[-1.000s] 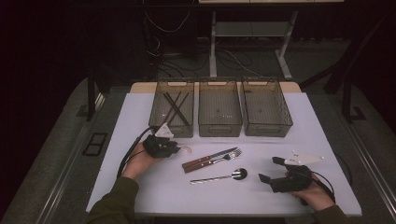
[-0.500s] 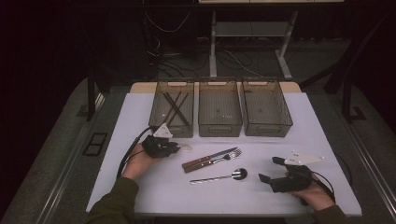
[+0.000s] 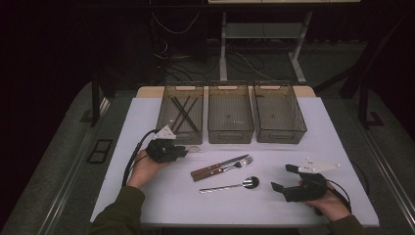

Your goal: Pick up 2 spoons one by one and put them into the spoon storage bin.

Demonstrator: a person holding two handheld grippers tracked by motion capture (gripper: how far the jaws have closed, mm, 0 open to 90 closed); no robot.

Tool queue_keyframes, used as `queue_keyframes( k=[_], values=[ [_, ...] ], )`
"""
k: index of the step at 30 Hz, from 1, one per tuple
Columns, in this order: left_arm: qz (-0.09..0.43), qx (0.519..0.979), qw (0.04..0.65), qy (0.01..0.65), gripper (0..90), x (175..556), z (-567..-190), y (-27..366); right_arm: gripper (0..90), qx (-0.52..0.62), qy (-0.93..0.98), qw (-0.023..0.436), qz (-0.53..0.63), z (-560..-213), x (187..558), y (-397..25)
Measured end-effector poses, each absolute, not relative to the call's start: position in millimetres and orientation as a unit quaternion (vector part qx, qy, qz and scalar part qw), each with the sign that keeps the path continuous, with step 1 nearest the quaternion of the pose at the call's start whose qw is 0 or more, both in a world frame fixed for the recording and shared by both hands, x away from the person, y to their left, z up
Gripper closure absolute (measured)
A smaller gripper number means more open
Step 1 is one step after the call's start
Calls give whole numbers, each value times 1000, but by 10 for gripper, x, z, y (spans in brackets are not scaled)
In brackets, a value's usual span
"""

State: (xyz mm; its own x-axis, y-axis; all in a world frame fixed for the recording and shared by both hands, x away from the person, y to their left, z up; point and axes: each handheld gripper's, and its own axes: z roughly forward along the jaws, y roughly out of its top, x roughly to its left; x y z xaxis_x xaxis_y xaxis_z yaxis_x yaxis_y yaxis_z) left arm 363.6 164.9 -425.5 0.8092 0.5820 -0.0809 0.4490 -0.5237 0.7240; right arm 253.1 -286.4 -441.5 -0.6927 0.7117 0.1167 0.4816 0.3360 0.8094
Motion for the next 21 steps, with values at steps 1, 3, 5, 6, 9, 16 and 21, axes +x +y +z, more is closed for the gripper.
queue_keyframes(
  k=[1, 3, 5, 6, 9, 16, 21],
  values=[
    [86, 866, 392, 298, 768, 3628, -4241, 1631, 127, 370, 807, 130, 442, -4415, 2531, -2864],
    [84, 864, 397, 298, 768, 3616, -4208, 1607, 127, 370, 806, 130, 442, -4415, 2530, -2864],
    [83, 862, 403, 298, 768, 3609, -4179, 1587, 127, 370, 807, 130, 442, -4415, 2531, -2865],
    [83, 860, 407, 295, 768, 3607, -4160, 1580, 127, 370, 807, 130, 442, -4415, 2531, -2865],
    [79, 853, 421, 297, 768, 3595, -4117, 1561, 127, 370, 806, 130, 442, -4414, 2528, -2864],
    [77, 840, 449, 295, 768, 3596, -3990, 1500, 127, 371, 806, 130, 442, -4412, 2528, -2862],
    [79, 832, 462, 296, 768, 3621, -3921, 1449, 127, 373, 804, 130, 444, -4409, 2528, -2866]
  ],
)
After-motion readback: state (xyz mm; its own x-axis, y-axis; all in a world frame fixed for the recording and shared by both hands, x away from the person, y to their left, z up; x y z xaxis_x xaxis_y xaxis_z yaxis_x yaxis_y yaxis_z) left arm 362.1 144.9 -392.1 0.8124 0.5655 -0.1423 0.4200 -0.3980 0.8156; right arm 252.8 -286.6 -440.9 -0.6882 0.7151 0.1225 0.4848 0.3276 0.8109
